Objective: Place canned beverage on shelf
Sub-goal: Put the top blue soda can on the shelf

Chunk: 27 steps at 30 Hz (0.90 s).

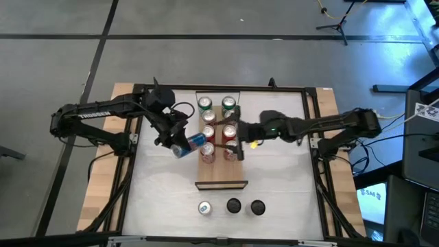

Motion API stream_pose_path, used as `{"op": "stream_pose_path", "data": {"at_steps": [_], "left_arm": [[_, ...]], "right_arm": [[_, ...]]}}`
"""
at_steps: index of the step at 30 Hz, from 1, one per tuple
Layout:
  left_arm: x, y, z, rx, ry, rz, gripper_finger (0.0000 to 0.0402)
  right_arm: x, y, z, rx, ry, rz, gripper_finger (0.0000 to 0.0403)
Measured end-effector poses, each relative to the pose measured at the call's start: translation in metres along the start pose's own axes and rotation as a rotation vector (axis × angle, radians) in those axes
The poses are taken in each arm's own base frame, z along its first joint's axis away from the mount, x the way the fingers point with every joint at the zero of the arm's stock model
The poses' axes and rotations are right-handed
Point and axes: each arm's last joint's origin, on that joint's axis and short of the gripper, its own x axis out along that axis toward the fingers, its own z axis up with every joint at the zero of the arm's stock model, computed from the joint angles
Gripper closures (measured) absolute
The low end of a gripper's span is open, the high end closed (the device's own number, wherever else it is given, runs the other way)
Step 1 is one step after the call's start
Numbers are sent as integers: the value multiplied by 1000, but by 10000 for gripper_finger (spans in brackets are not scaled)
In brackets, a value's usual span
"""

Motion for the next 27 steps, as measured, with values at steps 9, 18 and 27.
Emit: {"op": "stream_pose_path", "data": {"at_steps": [9,18,27], "left_arm": [[3,-1,-3,-91,-4,5,186],[4,-2,-3,-159,-18,-3,186],[3,-9,-1,-173,-56,-66,186]], "right_arm": [[46,4,-11,-30,154,90,68],[64,19,-21,-99,180,18,68],[68,18,-25,-106,182,-5,68]]}}
